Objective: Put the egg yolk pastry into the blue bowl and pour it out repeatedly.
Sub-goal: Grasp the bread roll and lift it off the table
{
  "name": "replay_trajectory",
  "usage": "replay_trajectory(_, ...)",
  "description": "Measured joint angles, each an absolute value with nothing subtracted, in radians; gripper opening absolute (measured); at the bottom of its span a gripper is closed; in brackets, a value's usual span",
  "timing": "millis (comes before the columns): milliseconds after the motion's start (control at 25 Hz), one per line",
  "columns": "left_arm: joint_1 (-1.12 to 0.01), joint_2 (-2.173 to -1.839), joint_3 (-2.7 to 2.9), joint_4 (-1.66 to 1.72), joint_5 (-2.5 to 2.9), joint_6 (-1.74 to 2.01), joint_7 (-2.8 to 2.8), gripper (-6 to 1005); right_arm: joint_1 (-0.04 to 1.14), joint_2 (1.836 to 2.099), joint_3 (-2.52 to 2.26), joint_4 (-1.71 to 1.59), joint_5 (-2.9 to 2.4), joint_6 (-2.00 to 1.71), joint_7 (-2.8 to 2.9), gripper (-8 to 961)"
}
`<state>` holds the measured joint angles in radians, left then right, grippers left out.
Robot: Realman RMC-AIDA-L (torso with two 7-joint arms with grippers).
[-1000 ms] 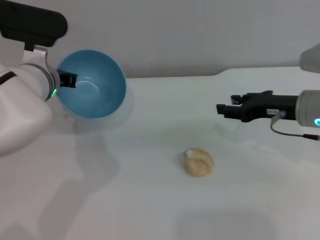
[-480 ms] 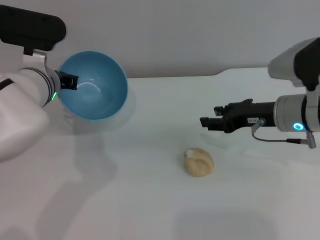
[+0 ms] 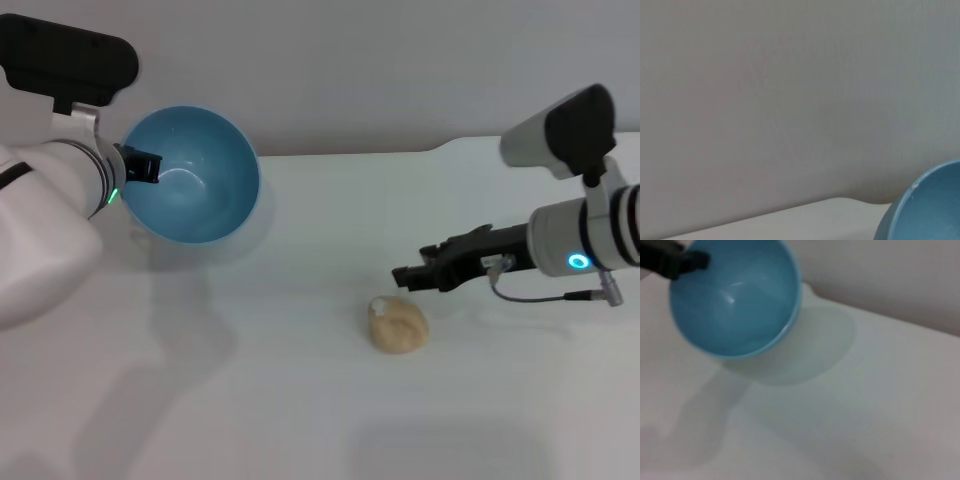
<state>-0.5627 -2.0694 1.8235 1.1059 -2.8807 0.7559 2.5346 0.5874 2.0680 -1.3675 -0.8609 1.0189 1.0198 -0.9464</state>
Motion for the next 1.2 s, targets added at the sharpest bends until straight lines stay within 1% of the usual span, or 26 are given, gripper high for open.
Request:
replay_trajectory(360,-0.564,-2.069,1.824,1.107,-2.881,0.756,2.536,15,0.621,2.072,-1.499,-0.840,1.013,1.014,-0.893,391)
replay_trajectory(720,-0.566,-2.068,1.824,1.109,-2.881,0.756,2.542,15,0.667,2.074,-1.543,-0.738,0.998,0.965,-0.886,383)
replay_trajectory(1200,-0.575,-2.065,1.836,1.111,-2.880,0.756,2.544,16,0.683,2.074,-1.621,-0.728,0.986,0.894,-0.886,374)
